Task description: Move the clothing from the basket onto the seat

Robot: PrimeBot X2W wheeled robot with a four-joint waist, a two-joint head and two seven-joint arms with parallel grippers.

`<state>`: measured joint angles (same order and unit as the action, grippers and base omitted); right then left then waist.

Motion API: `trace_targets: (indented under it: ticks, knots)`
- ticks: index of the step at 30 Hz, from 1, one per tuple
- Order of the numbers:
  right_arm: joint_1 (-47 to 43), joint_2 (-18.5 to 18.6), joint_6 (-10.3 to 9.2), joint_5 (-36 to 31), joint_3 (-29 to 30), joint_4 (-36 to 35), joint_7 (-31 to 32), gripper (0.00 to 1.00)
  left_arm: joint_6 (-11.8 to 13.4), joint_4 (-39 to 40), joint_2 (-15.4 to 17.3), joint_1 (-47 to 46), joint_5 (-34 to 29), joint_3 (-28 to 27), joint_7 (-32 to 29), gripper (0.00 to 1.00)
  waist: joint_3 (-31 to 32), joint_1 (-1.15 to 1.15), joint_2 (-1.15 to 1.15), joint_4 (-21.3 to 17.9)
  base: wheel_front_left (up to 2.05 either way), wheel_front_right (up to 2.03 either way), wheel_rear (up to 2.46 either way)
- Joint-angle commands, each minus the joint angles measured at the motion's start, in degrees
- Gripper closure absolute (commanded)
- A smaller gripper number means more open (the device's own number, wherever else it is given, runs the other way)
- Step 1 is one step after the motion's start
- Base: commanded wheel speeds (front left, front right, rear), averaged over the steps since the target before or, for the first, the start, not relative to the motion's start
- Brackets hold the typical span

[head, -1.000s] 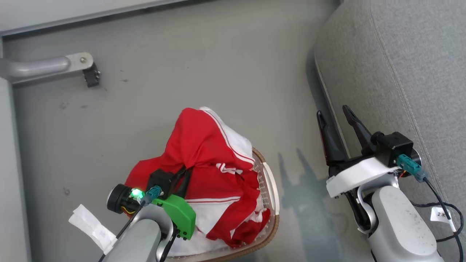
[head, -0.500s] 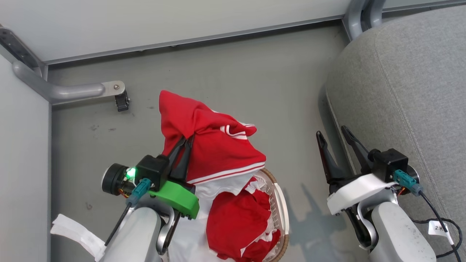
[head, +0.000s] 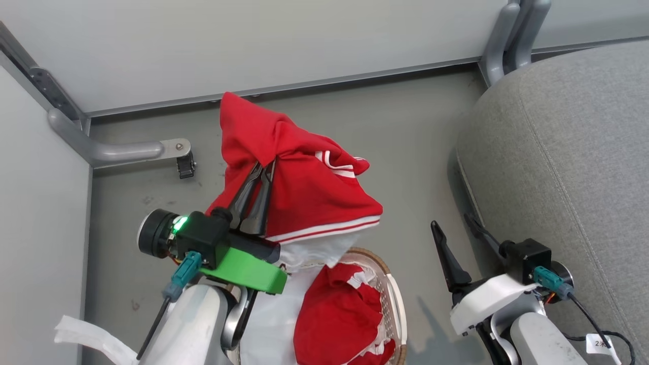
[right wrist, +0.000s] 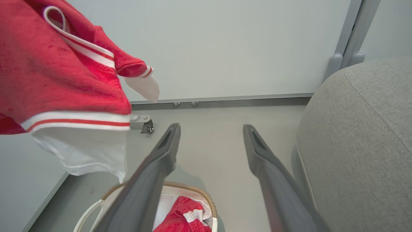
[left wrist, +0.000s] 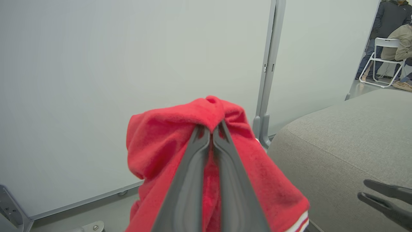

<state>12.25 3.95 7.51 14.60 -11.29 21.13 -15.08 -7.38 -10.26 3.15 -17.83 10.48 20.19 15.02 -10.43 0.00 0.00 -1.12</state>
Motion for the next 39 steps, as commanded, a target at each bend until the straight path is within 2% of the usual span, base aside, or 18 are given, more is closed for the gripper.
trace_targets:
  ticks: [1, 12, 21, 35, 37, 38, 39]
  knots:
    - [-0.93, 0.25, -0.04, -0.05, -0.68, 0.01, -0.13, 0.0, -0.18, 0.31, 0.02, 1.34, 0.13, -0.09, 0.23, 1.0, 1.17, 0.0, 0.0, 0.32, 0.0, 0.0, 0.0]
    - [-1.02, 1.37, -0.04, -0.14, -10.31, -3.58, -0.13, 0.0, -0.19, 1.36, -0.11, 3.58, 0.6, 0.76, 0.23, 1.0, 4.64, 0.0, 0.0, 1.3, 0.0, 0.0, 0.0]
    - [3.44, 3.01, -0.04, 0.07, -19.88, -7.72, -0.13, 0.0, -0.19, 0.92, -0.21, 3.97, 1.19, 3.43, 0.23, 1.0, 5.21, 0.0, 0.0, 3.0, 0.0, 0.0, 0.0]
    - [12.14, 2.98, -0.04, -1.35, -25.54, -2.93, -0.13, 0.0, -0.19, 1.53, -0.2, 1.73, 4.35, 11.81, 0.23, 1.0, 3.96, 0.0, 0.0, 8.68, 0.0, 0.0, 0.0]
    - [12.29, 2.79, -0.04, -0.65, -26.0, -1.45, -0.12, 0.72, -0.19, 1.6, -0.22, 1.59, 4.82, 12.52, 0.23, 1.0, 3.92, 0.0, 0.0, 9.27, 0.0, 0.0, 0.0]
    - [12.36, 2.6, -0.04, -0.25, -26.13, -1.01, -0.13, 1.0, -0.19, 1.61, -0.22, 1.58, 4.97, 12.72, 0.23, 1.0, 3.9, 0.0, 0.0, 9.49, 0.0, 0.0, 0.0]
    - [12.19, 2.43, -0.04, 0.21, -26.11, -0.58, -0.13, 1.0, -0.19, 1.62, -0.22, 1.57, 5.08, 12.8, 0.23, 1.0, 3.88, 0.0, 0.0, 9.62, 0.0, 0.0, 0.0]
